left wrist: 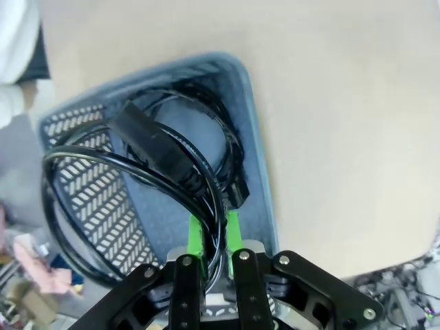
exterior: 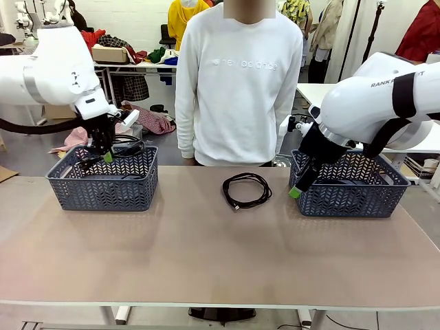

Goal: Organize the cables according to human instructions.
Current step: Pick up a bundle of cables and place it in the basket indicated by the human.

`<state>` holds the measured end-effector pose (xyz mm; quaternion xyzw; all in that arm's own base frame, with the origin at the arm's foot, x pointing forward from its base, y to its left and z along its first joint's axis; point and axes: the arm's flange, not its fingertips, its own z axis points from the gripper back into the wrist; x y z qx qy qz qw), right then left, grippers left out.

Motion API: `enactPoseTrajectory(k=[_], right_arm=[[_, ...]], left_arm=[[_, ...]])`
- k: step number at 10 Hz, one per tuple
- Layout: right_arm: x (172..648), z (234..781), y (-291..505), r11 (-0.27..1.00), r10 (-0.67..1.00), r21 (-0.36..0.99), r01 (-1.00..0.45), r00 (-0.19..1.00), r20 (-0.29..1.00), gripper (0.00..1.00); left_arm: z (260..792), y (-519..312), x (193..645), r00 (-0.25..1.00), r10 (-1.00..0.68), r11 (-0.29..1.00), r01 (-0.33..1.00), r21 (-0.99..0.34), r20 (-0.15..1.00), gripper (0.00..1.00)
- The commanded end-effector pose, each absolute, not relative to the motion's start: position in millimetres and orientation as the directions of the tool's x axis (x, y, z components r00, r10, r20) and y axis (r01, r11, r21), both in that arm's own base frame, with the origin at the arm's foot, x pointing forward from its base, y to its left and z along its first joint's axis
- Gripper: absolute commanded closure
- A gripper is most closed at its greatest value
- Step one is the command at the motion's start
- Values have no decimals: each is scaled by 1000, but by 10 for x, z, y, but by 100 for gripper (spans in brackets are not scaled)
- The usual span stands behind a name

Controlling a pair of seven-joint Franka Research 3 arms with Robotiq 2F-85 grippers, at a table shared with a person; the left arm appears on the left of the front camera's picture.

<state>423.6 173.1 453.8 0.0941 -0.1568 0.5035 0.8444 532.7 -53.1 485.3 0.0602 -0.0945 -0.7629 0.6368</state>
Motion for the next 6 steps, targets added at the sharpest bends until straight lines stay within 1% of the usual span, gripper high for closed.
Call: enactPoseTrajectory(k=[1, 3, 6], right_arm=[[4228, 4539, 1736, 482, 817, 2, -876, 450, 361, 0], [4228, 4539, 1736, 482, 817, 2, -876, 450, 361, 0], [4228, 4539, 1736, 482, 817, 2, -876, 450, 361, 0]], left_arm=[[4773, -405, 5311, -177, -983, -157, 953, 259, 56, 85], [4670, -330, 5408, -155, -986, -135, 956, 260, 58, 85], [4586, -312, 5498, -152, -987, -136, 961, 240, 48, 85]])
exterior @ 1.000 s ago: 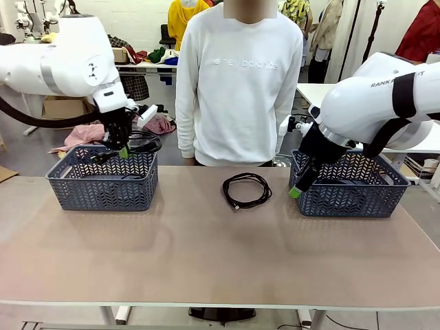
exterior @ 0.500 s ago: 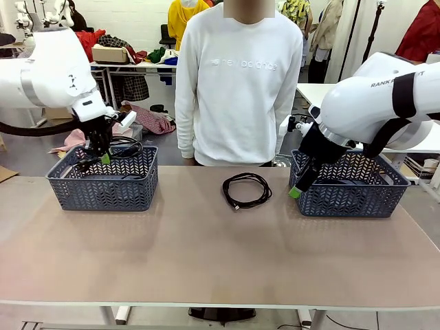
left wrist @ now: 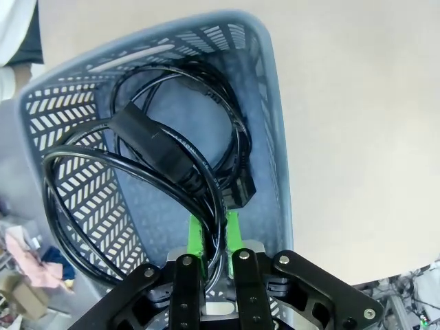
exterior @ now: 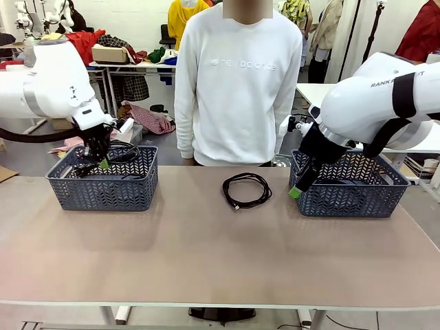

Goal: Organize the cables according to human instructions.
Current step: Pick up a bundle of cables and place it in the basket indicated by the human.

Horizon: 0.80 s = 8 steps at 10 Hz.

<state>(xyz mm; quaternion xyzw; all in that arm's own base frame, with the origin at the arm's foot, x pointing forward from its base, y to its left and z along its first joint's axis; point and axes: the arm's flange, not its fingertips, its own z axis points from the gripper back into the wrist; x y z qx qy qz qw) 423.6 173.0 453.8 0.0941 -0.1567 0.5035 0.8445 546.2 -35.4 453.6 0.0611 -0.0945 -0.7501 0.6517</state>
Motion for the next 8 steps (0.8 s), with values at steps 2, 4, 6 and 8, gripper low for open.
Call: enactPoseTrajectory(k=[2, 4, 6, 8], right_arm=[[4228, 4539, 1736, 482, 817, 2, -876, 450, 361, 0], [4228, 4539, 1736, 482, 817, 2, -876, 450, 361, 0], [4228, 4539, 1736, 482, 817, 2, -876, 450, 361, 0], [4228, 4539, 1736, 482, 817, 2, -876, 450, 361, 0]], left_arm=[[4568, -306, 5516, -155, -987, -140, 960, 242, 46, 85], [4544, -303, 5552, -172, -984, -156, 960, 235, 50, 70], [4537, -283, 5585, -179, -982, -162, 960, 228, 54, 50], [4563, -273, 5584, -177, -982, -158, 962, 223, 67, 31]])
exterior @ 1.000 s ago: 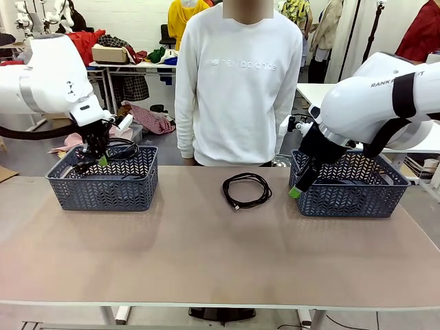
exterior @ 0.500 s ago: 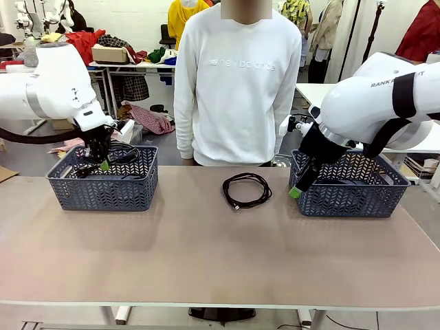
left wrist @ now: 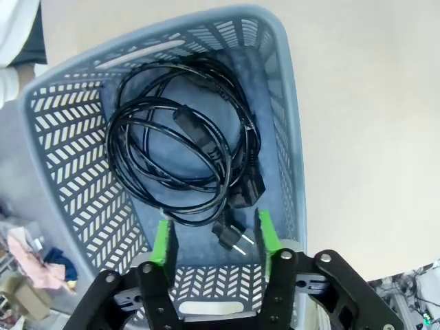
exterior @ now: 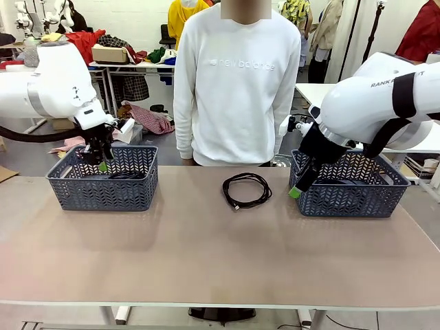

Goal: Organize the cables according to human instructions.
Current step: Pick up a bundle of cables and place it in the basket indicated by the human.

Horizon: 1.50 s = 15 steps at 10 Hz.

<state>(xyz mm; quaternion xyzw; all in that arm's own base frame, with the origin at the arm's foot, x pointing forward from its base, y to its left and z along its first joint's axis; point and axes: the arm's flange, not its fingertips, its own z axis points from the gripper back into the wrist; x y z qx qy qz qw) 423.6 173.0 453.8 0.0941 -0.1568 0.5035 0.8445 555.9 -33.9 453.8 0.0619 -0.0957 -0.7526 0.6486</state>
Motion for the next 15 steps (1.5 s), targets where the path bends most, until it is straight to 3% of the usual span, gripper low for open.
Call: enactPoseTrajectory(k=[1, 2, 4, 8, 15], right_arm=[[4228, 4539, 1736, 482, 817, 2, -876, 450, 361, 0], [4228, 4539, 1736, 482, 817, 2, -876, 450, 361, 0], [4228, 4539, 1736, 482, 817, 2, -876, 450, 361, 0], [4228, 4539, 1736, 482, 817, 2, -876, 450, 361, 0], [4228, 4539, 1736, 482, 817, 2, -876, 450, 361, 0]], left_arm=[[4575, -270, 5580, -175, -982, -158, 965, 209, 69, 26], [4594, -264, 5577, -172, -982, -154, 969, 194, 78, 11], [4608, -263, 5572, -172, -980, -153, 973, 173, 98, 0], [4615, -307, 5563, -112, -990, -98, 984, 147, 87, 0], [4582, -346, 5540, -143, -987, -129, 979, 160, 76, 0]])
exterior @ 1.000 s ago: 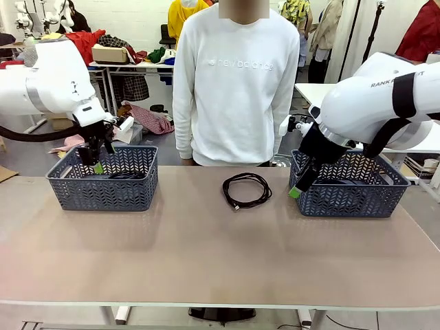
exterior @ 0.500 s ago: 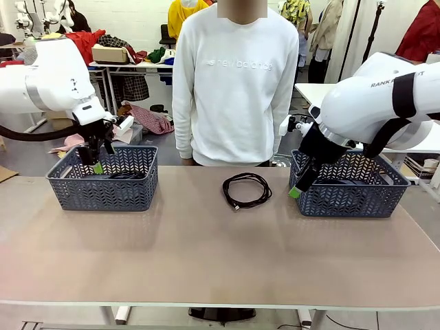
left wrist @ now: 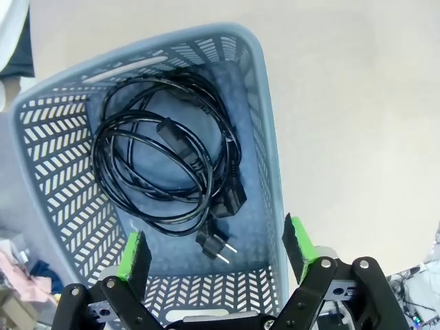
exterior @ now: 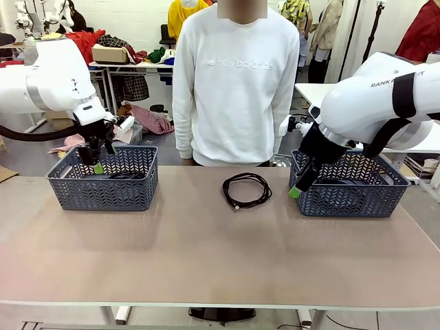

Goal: Organize the cables according to human instructions.
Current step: Pick up a bundle of cables and place it in the basket indicated by the human.

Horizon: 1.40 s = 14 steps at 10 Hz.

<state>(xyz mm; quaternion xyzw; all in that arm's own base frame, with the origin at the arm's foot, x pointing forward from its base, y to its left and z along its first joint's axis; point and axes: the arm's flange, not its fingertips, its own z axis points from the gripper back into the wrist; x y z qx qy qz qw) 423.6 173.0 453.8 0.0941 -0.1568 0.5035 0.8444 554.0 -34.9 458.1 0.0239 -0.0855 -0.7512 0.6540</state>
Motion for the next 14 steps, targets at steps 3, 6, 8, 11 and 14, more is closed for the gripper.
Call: enactPoseTrajectory(k=[3, 6, 8, 11, 14], right_arm=[[4228, 4539, 1736, 482, 817, 2, -876, 450, 361, 0], [4228, 4539, 1736, 482, 817, 2, -876, 450, 361, 0], [4228, 4539, 1736, 482, 817, 2, -876, 450, 361, 0], [4228, 4539, 1736, 482, 817, 2, -876, 450, 361, 0], [4228, 4539, 1736, 482, 817, 2, -876, 450, 361, 0]], left_arm=[[4676, -753, 5256, -54, -970, -3, 978, 206, 238, 0], [4622, -1090, 4936, -37, -940, 37, 977, 208, 338, 0], [4539, -1279, 4780, -36, -912, 36, 985, 166, 409, 0], [4409, -1524, 4544, -10, -898, 33, 995, 92, 440, 0], [4338, -1631, 4384, 61, -915, 84, 996, 43, 398, 0]])
